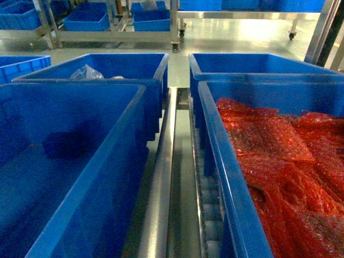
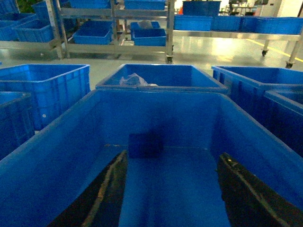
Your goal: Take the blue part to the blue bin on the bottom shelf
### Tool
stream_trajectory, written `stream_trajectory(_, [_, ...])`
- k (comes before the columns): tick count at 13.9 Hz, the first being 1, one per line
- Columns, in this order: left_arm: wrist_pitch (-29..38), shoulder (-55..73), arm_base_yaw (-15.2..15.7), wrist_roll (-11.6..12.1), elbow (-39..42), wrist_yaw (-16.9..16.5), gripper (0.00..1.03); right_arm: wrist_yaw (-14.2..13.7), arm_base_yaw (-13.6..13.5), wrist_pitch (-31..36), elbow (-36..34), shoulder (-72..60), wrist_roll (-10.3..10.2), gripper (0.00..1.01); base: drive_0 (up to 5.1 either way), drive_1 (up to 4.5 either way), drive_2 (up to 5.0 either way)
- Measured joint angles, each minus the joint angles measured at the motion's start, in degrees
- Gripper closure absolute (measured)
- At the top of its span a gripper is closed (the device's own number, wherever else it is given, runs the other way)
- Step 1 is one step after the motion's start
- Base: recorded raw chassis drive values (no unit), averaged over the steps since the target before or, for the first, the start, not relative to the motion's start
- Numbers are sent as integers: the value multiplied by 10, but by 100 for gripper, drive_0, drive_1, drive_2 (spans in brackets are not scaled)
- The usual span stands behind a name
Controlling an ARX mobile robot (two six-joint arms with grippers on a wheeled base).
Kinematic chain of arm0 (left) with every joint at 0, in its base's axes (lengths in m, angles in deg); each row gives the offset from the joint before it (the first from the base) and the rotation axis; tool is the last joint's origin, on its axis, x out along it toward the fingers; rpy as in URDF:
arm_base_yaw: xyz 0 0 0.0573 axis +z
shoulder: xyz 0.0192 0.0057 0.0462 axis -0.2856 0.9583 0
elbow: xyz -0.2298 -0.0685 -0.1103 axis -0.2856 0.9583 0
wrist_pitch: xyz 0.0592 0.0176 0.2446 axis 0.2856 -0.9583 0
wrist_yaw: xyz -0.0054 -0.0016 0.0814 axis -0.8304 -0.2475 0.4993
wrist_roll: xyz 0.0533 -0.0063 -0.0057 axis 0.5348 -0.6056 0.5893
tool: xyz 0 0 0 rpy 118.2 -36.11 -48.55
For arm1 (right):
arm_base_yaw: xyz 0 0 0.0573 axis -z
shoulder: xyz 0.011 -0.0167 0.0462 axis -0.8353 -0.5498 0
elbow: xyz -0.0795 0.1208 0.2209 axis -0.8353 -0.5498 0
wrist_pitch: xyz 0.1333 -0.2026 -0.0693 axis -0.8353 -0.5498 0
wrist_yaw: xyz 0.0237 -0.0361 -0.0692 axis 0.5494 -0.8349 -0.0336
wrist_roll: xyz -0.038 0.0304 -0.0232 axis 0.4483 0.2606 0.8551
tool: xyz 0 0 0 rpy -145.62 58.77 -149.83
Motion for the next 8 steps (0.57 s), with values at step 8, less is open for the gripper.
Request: stream_trajectory(8, [0, 0, 0, 0, 0, 0, 5, 0, 0, 0, 0, 0, 0, 3, 0, 0, 0])
